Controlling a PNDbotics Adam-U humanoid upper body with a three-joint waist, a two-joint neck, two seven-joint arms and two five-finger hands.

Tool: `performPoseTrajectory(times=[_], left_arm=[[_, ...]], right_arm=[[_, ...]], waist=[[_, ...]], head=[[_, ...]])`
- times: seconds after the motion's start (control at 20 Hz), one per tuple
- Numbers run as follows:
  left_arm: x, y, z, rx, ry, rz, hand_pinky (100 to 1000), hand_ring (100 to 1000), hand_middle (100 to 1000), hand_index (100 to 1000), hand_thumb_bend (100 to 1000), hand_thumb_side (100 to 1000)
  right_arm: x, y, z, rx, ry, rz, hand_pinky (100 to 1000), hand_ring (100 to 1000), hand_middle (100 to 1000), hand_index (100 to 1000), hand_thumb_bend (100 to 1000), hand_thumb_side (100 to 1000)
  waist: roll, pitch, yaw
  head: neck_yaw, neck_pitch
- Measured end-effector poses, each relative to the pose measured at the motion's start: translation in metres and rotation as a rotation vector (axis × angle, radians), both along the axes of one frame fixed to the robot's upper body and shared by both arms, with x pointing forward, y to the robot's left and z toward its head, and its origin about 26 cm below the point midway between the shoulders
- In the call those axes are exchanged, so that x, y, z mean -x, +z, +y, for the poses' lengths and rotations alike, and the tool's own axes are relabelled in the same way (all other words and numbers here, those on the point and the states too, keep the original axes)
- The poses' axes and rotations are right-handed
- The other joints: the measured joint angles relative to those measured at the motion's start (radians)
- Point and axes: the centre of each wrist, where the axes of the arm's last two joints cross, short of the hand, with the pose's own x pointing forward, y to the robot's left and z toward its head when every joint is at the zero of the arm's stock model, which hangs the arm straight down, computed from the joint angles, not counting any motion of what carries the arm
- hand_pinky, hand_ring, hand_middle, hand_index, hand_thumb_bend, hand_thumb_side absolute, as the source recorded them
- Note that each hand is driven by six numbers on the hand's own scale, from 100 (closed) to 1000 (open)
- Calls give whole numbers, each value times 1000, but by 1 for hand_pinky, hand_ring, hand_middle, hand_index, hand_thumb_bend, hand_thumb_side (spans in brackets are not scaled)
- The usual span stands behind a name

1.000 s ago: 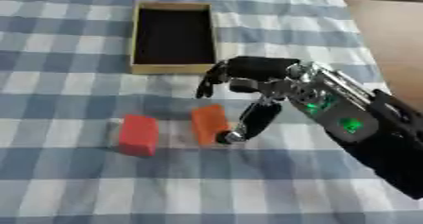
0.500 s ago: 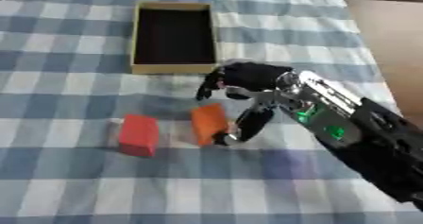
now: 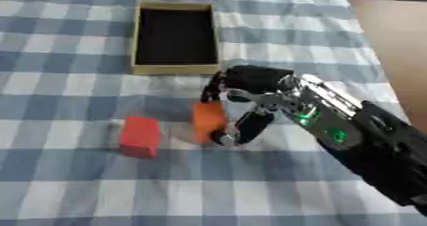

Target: Pick up objects on the table and place them in the box.

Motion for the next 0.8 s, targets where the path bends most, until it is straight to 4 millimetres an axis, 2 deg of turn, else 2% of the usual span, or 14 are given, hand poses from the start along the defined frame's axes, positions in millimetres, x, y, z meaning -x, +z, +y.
performPoseTrajectory(times=[0.35, 0.6, 0.8], left_arm=[[0, 0, 0, 0, 0, 0, 739, 643, 639, 788, 100, 849], [0, 0, 0, 0, 0, 0, 739, 643, 640, 788, 100, 851], [0, 0, 0, 1, 0, 0, 739, 643, 640, 788, 100, 851]], right_arm=[[8, 22, 0, -115, -5, -69, 821, 662, 339, 544, 100, 211], [15, 64, 4, -161, 15, -148, 821, 666, 344, 551, 100, 119], [15, 94, 8, -169, 22, -193, 820, 671, 350, 558, 100, 120]], waist=[[0, 0, -3], [0, -1, -8], [0, -2, -7]], head=[[2, 0], [2, 0], [-2, 0]])
